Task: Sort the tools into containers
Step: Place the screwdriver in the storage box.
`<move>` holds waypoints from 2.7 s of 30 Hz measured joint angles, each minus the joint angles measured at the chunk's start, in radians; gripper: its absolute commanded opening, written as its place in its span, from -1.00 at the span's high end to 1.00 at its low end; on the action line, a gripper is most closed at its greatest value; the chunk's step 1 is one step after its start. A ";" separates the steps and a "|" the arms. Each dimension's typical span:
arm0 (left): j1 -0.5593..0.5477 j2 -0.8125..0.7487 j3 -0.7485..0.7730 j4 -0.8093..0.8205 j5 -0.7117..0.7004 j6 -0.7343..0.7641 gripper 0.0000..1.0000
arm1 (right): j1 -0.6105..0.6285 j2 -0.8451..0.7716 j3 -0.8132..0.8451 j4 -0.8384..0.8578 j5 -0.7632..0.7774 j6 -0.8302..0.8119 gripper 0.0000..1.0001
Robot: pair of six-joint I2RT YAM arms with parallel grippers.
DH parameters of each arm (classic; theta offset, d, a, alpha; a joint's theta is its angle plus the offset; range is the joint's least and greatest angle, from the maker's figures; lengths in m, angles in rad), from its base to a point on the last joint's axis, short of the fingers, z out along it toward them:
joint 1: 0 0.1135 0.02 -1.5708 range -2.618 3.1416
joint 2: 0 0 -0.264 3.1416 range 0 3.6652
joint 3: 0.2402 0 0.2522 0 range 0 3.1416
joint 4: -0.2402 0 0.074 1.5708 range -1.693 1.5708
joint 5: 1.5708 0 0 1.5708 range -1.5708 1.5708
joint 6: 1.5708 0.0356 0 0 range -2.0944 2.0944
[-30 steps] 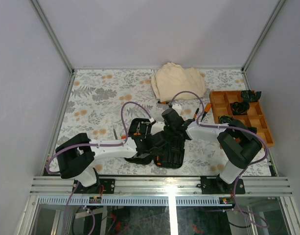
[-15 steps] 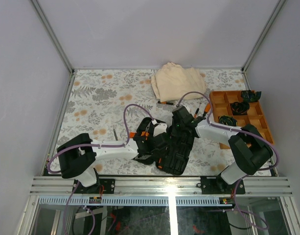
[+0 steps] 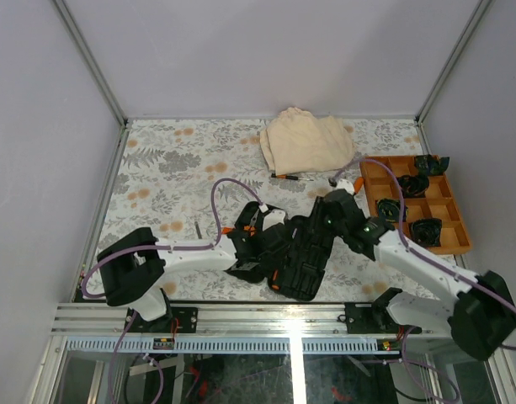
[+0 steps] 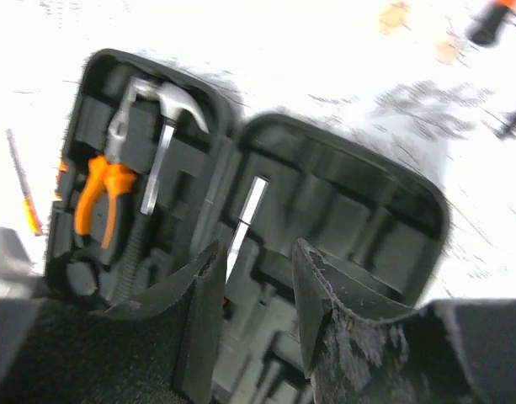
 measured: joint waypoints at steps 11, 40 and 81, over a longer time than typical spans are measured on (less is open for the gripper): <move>0.147 -0.035 -0.065 0.087 0.235 -0.019 1.00 | 0.000 -0.236 -0.244 -0.160 0.130 0.116 0.09; 0.253 -0.022 0.013 -0.040 0.268 0.070 0.74 | -0.026 0.129 -0.155 0.100 0.047 0.074 0.16; 0.347 0.000 0.105 -0.198 0.132 0.241 0.51 | -0.115 0.259 0.036 0.231 -0.233 -0.018 0.25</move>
